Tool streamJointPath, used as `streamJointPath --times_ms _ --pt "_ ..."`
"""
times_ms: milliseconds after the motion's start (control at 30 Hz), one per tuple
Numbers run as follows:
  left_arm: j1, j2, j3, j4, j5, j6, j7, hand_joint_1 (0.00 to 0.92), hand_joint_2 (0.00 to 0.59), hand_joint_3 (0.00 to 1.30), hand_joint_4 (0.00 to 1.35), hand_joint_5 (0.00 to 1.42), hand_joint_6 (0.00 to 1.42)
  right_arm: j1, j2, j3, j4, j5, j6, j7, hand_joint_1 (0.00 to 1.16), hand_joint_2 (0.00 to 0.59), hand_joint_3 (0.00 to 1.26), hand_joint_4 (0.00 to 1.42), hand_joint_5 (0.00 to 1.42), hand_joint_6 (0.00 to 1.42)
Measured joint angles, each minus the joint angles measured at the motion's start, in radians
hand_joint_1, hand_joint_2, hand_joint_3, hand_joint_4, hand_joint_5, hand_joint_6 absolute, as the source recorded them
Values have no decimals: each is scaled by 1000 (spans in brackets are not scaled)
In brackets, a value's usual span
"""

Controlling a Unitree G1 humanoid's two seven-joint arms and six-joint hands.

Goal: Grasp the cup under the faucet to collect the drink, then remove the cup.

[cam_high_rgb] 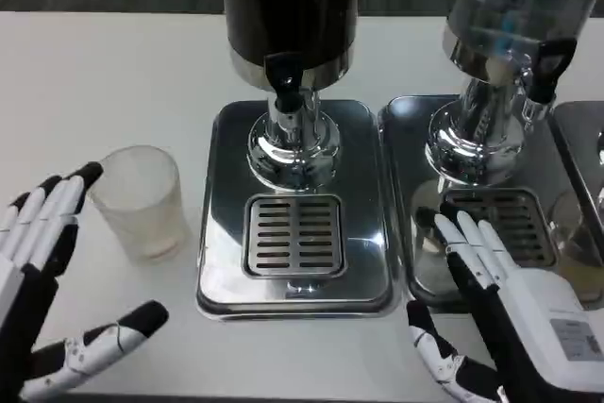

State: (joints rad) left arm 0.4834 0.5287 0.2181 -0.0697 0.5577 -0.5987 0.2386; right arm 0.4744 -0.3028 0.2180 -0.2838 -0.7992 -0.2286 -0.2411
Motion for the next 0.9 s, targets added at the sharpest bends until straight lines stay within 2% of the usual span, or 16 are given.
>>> streamJointPath --times_ms 300,467,900 --pt "-127 25 -4 106 -81 6 -84 0 60 0 0 0 24 3 -3 -1 1 2 -3 -1 557 476 78 0 0 193" --pt "-200 45 -28 165 -98 10 -132 0 51 0 0 0 32 13 0 0 1 1 -3 -5 557 475 83 1 0 196" --pt "-335 55 -76 294 -119 54 -193 0 42 0 0 0 37 26 18 6 -3 -1 -3 -9 557 475 95 10 0 207"
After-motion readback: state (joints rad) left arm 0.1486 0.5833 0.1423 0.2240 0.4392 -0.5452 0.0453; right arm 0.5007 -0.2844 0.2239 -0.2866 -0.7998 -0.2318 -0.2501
